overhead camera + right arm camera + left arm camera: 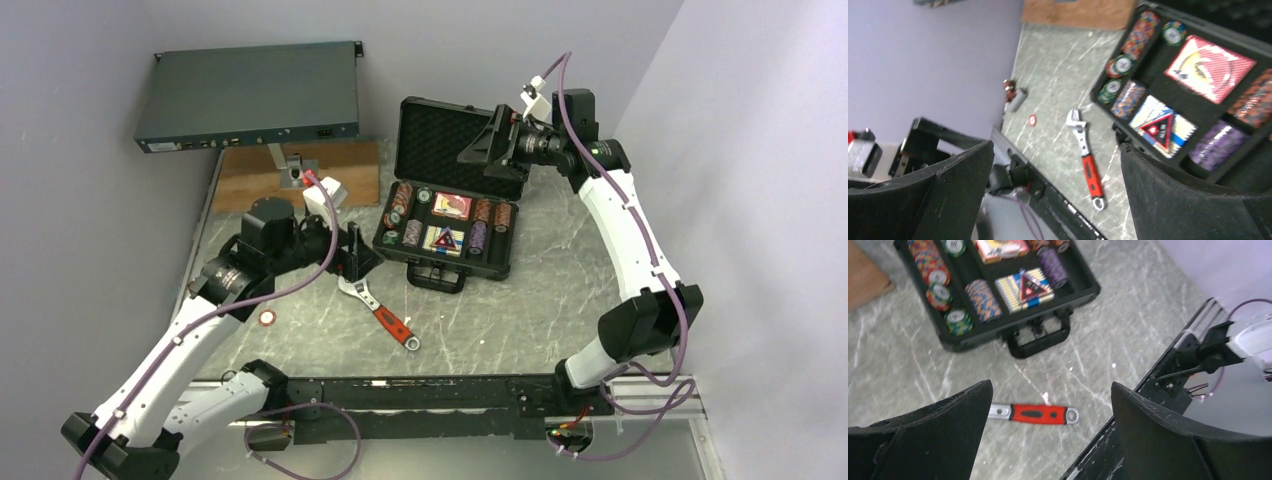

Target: Pack up texas hold em set

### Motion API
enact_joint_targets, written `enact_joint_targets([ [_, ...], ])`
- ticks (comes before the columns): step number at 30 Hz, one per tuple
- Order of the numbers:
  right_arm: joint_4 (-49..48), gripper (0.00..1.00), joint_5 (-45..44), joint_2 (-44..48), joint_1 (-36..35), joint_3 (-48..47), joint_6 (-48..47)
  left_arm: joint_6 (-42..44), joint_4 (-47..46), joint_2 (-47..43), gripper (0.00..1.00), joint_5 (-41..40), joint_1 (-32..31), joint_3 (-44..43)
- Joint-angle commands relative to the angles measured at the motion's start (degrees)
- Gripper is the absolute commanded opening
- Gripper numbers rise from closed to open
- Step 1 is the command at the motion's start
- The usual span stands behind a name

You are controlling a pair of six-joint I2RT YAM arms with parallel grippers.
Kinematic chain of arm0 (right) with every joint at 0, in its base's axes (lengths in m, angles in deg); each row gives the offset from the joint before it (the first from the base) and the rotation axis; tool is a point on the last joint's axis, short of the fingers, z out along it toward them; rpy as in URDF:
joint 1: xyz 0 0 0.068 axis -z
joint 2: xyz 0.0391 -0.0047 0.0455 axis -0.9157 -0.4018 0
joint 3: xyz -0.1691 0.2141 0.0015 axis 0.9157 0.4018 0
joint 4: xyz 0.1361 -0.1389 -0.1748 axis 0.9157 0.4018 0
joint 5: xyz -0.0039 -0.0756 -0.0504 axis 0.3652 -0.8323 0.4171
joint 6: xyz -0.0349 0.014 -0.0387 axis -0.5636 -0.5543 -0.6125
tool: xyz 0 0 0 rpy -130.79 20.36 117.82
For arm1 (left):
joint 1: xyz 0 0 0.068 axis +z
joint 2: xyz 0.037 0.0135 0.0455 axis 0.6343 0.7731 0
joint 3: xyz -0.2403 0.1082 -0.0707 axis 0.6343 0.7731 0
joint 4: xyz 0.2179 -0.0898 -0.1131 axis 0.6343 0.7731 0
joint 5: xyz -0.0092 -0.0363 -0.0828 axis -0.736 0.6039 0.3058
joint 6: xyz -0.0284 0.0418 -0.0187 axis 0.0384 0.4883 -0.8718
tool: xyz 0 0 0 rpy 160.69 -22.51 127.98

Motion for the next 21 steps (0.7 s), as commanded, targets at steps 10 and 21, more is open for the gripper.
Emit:
enact_joint_targets([
  [10, 5.23, 0.97, -32.67, -3.03, -2.07, -11.96, -6.88, -0.19, -0.73, 13.67, 0.86, -12.57, 4.04, -5.25],
  [21, 2.64, 0.92, -51.81, -22.09, -1.84, -33.92, -6.29, 0.17, -0.37, 16.72, 0.81, -10.53, 4.29, -5.87],
])
